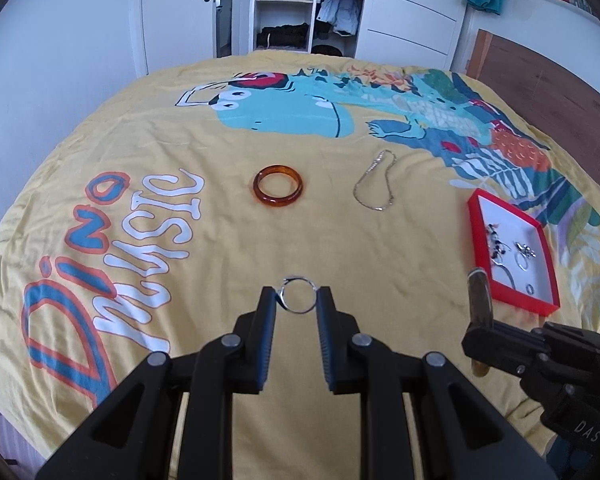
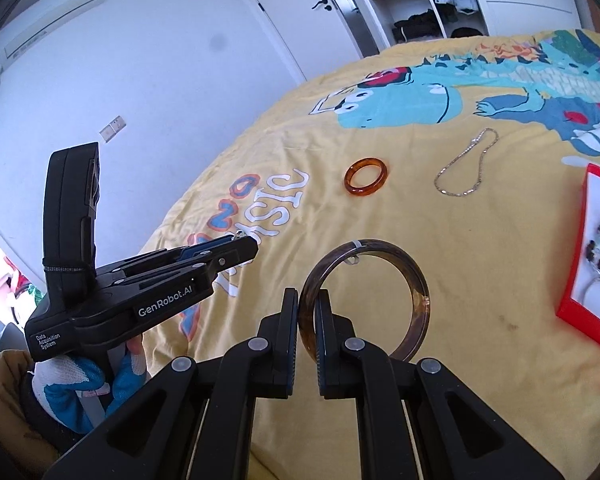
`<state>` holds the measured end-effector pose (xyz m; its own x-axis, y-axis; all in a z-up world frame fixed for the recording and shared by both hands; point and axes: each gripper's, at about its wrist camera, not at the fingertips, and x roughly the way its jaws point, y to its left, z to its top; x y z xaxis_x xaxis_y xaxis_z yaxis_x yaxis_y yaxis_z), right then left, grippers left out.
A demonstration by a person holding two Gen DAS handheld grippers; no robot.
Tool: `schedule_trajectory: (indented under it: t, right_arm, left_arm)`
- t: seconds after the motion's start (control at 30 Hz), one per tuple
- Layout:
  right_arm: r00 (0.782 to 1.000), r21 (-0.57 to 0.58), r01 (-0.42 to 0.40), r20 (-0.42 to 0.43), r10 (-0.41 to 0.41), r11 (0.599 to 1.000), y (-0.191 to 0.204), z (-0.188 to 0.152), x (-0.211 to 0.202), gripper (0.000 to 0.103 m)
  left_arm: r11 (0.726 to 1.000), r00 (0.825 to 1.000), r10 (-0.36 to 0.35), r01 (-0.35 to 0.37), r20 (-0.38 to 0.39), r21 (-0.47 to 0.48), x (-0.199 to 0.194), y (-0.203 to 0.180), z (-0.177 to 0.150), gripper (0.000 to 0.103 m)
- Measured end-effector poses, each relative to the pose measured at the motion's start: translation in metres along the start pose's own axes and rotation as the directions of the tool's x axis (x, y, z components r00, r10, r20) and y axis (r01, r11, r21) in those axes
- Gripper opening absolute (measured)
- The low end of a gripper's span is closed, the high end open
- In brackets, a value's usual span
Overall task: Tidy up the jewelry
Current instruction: 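Carry the bangle and ring over the red box with both tools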
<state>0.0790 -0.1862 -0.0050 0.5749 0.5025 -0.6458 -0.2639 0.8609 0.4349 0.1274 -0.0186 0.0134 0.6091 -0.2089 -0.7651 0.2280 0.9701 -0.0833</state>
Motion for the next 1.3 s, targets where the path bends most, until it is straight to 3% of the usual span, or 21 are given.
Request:
schedule_trajectory:
  t: [0.33,0.77,0.97,1.3]
  right_arm:
    - [0.995,0.047,0.062,0.076,-0.066,0.997,-0.03,-0.021,-0.063,0.008]
    - [0.969,0.179,0.191,0.123,-0.215,0.965,-0.119,-0.042,-0.127,0.008]
    - [0.951,0.191,0.26,0.117,-0.285,0.946,-0.165,-0.025,-0.136,0.008]
    - [0.93,0.171,0.344,0.075,-0.36,0.923,-0.24,0.016,-0.108,0.008]
  left_arm:
    - [0.995,0.997,-0.071,0.071,0.0,0.072,-0.022,-0.063,-0.005,0.019]
    - [0.961,0.98,-0.185,0.196,-0.076,0.196,0.001,-0.172,0.001,0.019]
    - [0.941,0.969,-0.219,0.241,-0.115,0.236,0.028,-0.215,0.012,0.019]
    - [0.913,0.95,-0.25,0.296,-0.187,0.283,0.1,-0.278,0.035,0.019]
